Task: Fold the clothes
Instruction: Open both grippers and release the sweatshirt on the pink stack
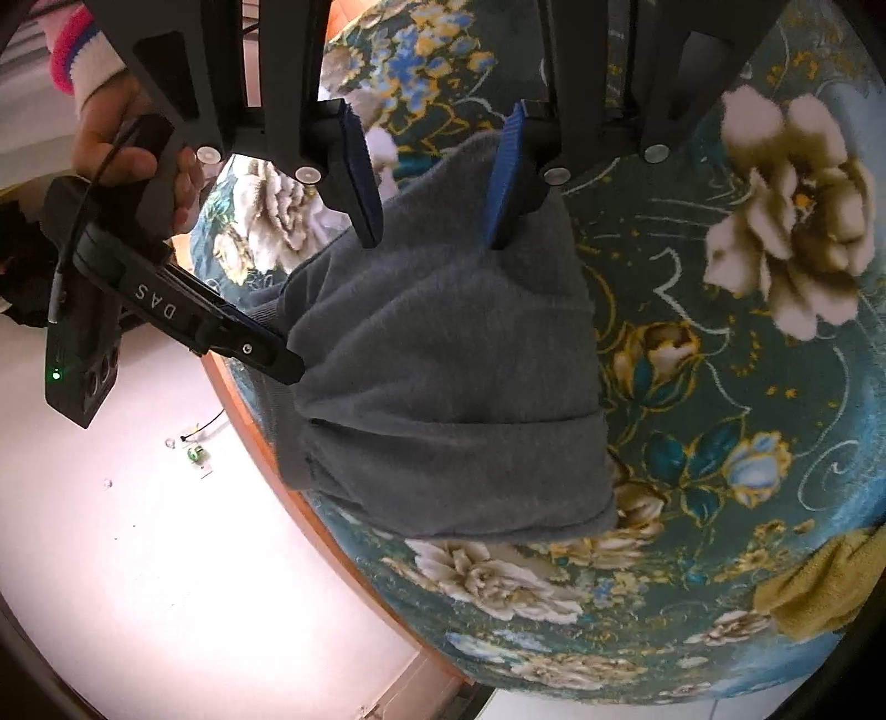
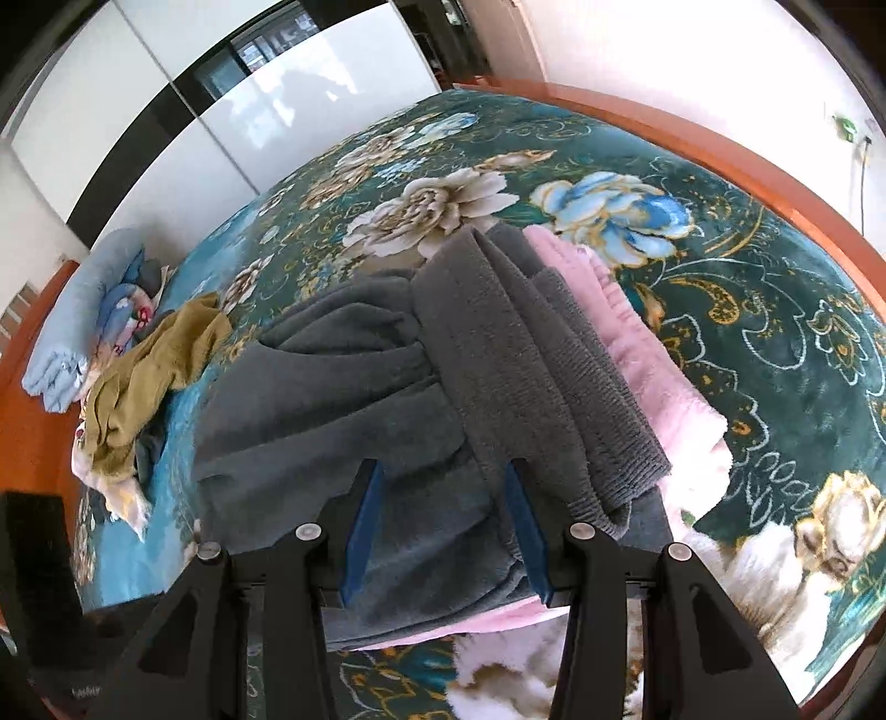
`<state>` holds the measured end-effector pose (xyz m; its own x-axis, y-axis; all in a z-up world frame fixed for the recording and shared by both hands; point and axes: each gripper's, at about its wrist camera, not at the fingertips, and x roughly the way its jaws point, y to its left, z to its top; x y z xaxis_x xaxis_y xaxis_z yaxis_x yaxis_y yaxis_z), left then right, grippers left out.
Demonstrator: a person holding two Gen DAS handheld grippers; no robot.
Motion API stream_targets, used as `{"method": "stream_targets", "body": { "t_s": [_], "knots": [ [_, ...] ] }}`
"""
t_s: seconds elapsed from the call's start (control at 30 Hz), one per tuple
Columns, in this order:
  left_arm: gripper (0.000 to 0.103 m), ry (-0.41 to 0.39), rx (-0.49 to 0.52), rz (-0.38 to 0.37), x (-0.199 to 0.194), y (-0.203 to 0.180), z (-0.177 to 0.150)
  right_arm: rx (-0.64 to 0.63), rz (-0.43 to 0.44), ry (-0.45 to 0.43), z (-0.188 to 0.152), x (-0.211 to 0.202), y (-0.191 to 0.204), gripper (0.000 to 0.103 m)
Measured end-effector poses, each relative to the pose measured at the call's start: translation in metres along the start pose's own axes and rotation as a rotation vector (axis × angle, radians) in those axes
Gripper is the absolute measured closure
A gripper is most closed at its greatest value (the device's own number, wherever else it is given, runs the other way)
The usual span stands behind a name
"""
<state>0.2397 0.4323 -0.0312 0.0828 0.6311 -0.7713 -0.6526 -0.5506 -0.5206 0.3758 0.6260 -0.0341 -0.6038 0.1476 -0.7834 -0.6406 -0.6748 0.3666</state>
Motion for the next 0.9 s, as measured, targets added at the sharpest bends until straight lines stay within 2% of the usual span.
{"method": "stream_targets", "body": {
  "t_s": [0.1,0.23,0.4,0.53,0.57,0.6,0.67,0.9],
  "knots": [
    [0.042,-0.039,0.020,0.022,-0.011,0.001,-0.012,0.001,0.029,-0.032,-0.011,-0.018,0.009,0.056],
    [0.037,-0.075,0.029,0.071,-0.020,0.005,-0.029,-0.017,0.043,-0.037,-0.039,-0.031,0.025,0.056],
    [0.027,-0.074,0.021,0.183,-0.016,0.017,-0.049,-0.007,0.071,0.040,-0.077,-0.020,0.041,0.055],
    [0.018,-0.072,0.041,0.266,-0.012,0.025,-0.059,0.008,0.046,0.095,-0.096,-0.005,0.052,0.055],
    [0.017,-0.071,0.047,0.287,-0.011,0.027,-0.061,0.009,0.028,0.106,-0.099,-0.002,0.054,0.049],
    [0.015,-0.068,0.053,0.305,-0.009,0.029,-0.063,0.008,0.006,0.118,-0.101,0.001,0.056,0.035],
    [0.012,-0.058,0.069,0.322,-0.005,0.032,-0.065,0.005,-0.039,0.133,-0.105,0.006,0.058,0.024],
    [0.003,-0.048,0.052,0.296,-0.008,0.043,-0.065,0.039,-0.135,0.128,-0.112,0.006,0.060,0.021]
  ]
}}
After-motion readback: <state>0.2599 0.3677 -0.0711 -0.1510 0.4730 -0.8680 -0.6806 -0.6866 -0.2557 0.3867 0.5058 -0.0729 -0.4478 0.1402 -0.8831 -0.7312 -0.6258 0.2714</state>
